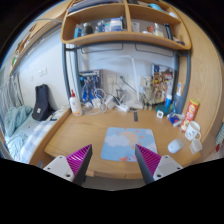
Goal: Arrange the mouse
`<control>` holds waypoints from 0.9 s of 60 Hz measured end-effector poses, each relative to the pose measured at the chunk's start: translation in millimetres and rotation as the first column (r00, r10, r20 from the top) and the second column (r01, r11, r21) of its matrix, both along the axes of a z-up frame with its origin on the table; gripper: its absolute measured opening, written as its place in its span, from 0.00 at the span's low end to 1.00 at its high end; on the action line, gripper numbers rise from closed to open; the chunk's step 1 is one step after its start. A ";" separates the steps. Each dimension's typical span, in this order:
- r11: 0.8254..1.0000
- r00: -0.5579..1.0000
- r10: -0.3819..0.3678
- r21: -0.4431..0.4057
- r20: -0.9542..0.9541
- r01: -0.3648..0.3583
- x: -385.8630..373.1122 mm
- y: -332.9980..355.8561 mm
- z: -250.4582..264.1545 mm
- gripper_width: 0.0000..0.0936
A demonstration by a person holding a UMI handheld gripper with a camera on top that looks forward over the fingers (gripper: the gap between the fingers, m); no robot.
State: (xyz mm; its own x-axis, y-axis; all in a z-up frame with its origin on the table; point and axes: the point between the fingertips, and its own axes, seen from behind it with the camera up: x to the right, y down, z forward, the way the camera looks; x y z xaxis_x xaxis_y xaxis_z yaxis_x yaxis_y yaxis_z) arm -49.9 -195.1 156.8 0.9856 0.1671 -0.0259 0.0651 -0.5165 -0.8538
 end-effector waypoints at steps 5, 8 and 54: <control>0.997 0.999 -0.036 -0.062 0.010 0.036 39.5 -9.0 -41.0 0.92; 0.992 0.997 -0.071 -0.104 0.017 0.073 67.8 -13.4 -62.8 0.93; 0.874 0.949 -0.314 -0.384 0.022 0.298 285.0 97.3 -166.1 0.90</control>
State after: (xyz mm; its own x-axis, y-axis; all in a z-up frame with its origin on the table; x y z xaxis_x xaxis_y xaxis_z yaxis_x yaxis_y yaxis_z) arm 235.1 -97.8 -9.3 0.9827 -0.1727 -0.0664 -0.1783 -0.7886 -0.5884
